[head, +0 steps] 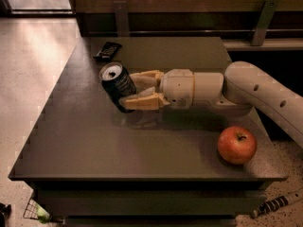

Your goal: Place pepsi can upright

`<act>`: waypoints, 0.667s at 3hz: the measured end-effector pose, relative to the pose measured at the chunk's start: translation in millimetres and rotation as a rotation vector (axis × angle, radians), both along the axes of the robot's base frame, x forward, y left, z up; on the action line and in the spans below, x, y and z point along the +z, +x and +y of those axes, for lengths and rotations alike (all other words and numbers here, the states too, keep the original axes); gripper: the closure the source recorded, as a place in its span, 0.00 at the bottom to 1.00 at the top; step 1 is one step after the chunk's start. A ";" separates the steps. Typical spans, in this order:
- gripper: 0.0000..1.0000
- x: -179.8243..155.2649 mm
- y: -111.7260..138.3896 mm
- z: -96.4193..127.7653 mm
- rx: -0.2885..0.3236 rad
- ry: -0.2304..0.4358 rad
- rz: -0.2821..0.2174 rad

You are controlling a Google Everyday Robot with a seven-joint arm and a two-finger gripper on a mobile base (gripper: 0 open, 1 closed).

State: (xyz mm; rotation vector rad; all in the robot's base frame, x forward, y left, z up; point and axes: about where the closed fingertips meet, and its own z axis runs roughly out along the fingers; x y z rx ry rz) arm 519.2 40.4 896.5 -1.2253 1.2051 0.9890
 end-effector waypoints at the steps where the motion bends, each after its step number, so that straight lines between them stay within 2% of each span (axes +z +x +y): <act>1: 1.00 -6.5 1.5 -1.1 -0.044 -0.023 0.032; 2: 1.00 -23.7 11.8 -0.5 -0.069 -0.038 0.084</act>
Offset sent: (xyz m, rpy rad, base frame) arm 0.0202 -0.0058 -0.0355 -0.0576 0.1217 -0.1042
